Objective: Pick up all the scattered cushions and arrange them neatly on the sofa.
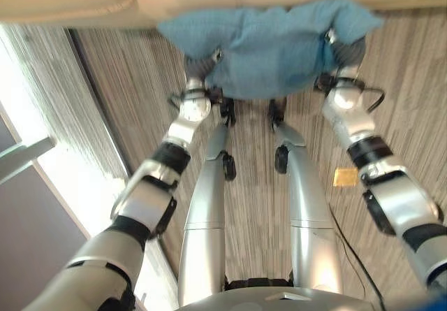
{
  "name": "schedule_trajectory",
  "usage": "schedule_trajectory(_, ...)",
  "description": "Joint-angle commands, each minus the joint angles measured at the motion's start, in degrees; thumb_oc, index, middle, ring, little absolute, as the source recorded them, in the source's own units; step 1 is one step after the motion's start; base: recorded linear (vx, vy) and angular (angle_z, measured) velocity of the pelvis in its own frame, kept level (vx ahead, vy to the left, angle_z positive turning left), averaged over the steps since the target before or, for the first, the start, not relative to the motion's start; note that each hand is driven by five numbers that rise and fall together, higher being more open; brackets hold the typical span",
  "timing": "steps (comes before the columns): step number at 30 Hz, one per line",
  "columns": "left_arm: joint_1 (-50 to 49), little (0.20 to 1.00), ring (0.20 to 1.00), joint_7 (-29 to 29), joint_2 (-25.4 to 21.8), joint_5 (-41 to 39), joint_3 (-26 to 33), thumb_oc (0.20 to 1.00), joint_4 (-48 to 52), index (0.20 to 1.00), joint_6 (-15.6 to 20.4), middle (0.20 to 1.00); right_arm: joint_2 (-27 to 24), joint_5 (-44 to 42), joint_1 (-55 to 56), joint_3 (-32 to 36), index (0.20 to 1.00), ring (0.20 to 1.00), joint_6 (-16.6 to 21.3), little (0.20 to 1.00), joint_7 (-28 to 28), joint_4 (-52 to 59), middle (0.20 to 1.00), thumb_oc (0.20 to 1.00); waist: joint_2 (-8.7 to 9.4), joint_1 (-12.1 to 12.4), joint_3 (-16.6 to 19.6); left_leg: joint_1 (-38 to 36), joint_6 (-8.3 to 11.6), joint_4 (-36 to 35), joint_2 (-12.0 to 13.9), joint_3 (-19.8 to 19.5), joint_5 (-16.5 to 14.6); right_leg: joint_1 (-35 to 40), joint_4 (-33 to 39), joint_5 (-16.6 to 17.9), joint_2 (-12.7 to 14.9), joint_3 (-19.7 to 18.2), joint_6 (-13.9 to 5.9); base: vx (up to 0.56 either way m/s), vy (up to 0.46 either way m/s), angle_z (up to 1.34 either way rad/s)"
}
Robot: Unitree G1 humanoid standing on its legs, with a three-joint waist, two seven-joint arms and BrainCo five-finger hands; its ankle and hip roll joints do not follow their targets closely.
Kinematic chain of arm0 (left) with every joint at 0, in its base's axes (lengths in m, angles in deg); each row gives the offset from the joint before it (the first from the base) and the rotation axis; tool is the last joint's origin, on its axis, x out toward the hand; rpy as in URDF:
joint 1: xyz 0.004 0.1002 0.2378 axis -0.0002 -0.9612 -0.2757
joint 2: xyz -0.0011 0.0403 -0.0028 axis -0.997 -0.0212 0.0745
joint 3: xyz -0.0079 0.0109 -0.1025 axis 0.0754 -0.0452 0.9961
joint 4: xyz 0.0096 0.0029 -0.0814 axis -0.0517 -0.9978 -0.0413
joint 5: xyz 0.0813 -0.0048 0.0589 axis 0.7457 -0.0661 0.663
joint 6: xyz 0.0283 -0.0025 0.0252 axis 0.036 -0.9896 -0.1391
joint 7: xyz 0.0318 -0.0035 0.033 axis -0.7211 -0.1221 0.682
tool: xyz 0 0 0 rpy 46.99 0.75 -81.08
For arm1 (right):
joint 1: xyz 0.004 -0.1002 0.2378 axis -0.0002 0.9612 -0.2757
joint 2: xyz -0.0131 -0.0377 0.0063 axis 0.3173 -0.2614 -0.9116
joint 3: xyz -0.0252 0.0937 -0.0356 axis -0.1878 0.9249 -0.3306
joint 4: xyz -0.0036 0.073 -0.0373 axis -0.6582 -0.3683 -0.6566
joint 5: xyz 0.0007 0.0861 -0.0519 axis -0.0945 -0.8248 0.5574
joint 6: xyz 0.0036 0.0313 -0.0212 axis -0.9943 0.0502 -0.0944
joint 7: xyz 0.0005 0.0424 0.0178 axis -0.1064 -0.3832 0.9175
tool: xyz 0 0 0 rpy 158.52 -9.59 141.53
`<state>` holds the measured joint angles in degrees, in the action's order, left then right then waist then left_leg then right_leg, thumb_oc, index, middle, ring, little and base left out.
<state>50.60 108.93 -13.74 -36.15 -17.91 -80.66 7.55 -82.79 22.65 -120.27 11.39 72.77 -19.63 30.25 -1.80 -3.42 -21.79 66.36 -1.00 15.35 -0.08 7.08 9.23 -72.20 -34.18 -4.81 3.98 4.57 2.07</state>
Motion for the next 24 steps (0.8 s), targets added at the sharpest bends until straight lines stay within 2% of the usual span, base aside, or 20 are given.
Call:
schedule_trajectory(1, 3.8, 0.200, 0.200, -3.8, 4.9, 2.9, -1.6, 0.200, 6.5, 0.200, 7.4, 0.200, 5.5, 5.0, -1.4, -1.6, 0.200, 0.200, 6.0, 0.200, -3.0, 7.4, 0.200, 0.200, -1.42, -0.3, 4.9, -2.0, 2.78, 4.2, 0.5, -3.3, -8.7, 5.8, 9.6, 2.8, 0.1, 0.7, -6.36, 0.00, 0.000, 0.00)
schedule_trajectory(5, -3.7, 0.200, 0.200, -5.0, 4.6, 4.2, -1.5, 0.200, 12.7, 0.200, 7.6, 0.200, 5.8, 7.1, 6.4, -0.8, 0.200, 0.200, 6.2, 0.200, -4.4, 14.4, 0.200, 0.200, -0.98, -0.5, 5.6, -11.3, 3.47, -0.1, 0.1, -3.5, -8.3, 14.3, 13.9, 3.2, 0.4, 1.4, -6.41, 0.02, 0.007, -0.03)
schedule_trajectory(6, -6.8, 0.200, 0.200, -5.9, 4.0, 4.8, -2.0, 0.200, 15.0, 0.200, 7.7, 0.200, 5.6, 7.8, 10.0, -0.7, 0.200, 0.200, 6.1, 0.200, -5.4, 17.2, 0.200, 0.200, -0.64, -0.6, 6.1, -16.3, 3.70, -2.4, -0.1, -3.8, -7.9, 19.1, 16.4, 3.7, 0.4, 2.0, -6.51, -0.06, 0.014, -0.06)
schedule_trajectory(7, -10.1, 0.200, 0.200, -6.7, 3.6, 5.4, -2.3, 0.200, 17.5, 0.200, 7.7, 0.200, 5.2, 8.3, 14.0, -0.6, 0.200, 0.200, 5.8, 0.200, -6.4, 19.9, 0.200, 0.200, -0.04, -0.9, 6.5, -20.9, 3.46, -4.7, -0.7, -3.5, -6.2, 23.9, 19.6, 5.8, 0.7, 2.6, -6.31, -0.06, 0.015, -0.04)
schedule_trajectory(11, -18.2, 0.200, 0.200, -9.0, 2.7, 6.0, -2.9, 0.200, 22.0, 0.200, 8.1, 0.200, 5.1, 9.0, 23.8, 0.3, 0.200, 0.200, 5.5, 0.200, -8.8, 25.2, 0.200, 0.200, 1.11, -1.2, 8.3, -31.7, 3.51, -8.8, -1.0, -3.5, -5.9, 35.7, 25.1, 6.4, 0.8, 3.4, -6.86, 0.09, -0.004, 0.01)
schedule_trajectory(12, -24.0, 0.200, 0.200, -10.6, 1.4, 6.2, -2.3, 0.200, 24.5, 0.200, 8.1, 0.200, 4.1, 9.1, 30.2, 2.0, 0.200, 0.200, 5.5, 0.200, -10.6, 28.1, 0.200, 0.200, 1.78, -1.2, 9.8, -39.5, 3.65, -12.1, -0.9, -3.3, -5.8, 43.8, 28.3, 6.3, 0.5, 3.8, -7.42, 0.20, -0.002, -0.02)
schedule_trajectory(13, -24.1, 0.200, 0.200, -10.6, 1.4, 6.2, -2.3, 0.200, 24.6, 0.200, 8.1, 0.200, 4.1, 9.1, 30.2, 2.0, 0.200, 0.200, 5.5, 0.200, -10.6, 28.2, 0.200, 0.200, 1.80, -1.2, 9.7, -39.7, 3.66, -12.2, -0.9, -3.3, -5.8, 44.1, 28.4, 6.3, 0.5, 3.8, -7.42, 0.26, -0.009, -0.04)
schedule_trajectory(15, -29.4, 0.200, 0.200, -11.8, -0.1, 6.0, -1.0, 0.200, 26.4, 0.200, 7.8, 0.200, 3.3, 9.5, 35.5, 3.7, 0.200, 0.200, 4.9, 0.200, -12.1, 30.3, 0.200, 0.200, 2.19, -1.2, 11.6, -45.4, 3.51, -14.2, -0.6, -3.2, -5.7, 50.1, 30.1, 6.1, 0.3, 3.9, -7.71, 0.18, -0.004, 0.03)
schedule_trajectory(20, -38.0, 0.200, 0.200, -13.6, -0.9, 4.7, 1.4, 0.200, 27.2, 0.200, 6.8, 0.200, 1.9, 12.2, 43.0, 5.5, 0.200, 0.200, 3.0, 0.200, -14.0, 32.0, 0.200, 0.200, 2.83, -1.5, 14.4, -54.8, 3.24, -15.1, 0.7, -2.2, -7.4, 59.1, 30.8, 3.9, -1.2, 3.1, -7.52, 0.14, -0.030, -0.01)
schedule_trajectory(24, -43.7, 0.200, 0.200, -14.9, -1.0, 4.4, 2.9, 0.200, 26.2, 0.200, 5.2, 0.200, 1.1, 15.5, 48.2, 8.0, 0.200, 0.200, 1.4, 0.200, -14.7, 33.2, 0.200, 0.200, 3.81, -1.7, 16.4, -59.8, 3.59, -10.9, 1.8, -1.5, -10.8, 65.9, 31.1, 1.5, -2.5, 2.2, -6.53, 0.14, -0.095, -0.03)
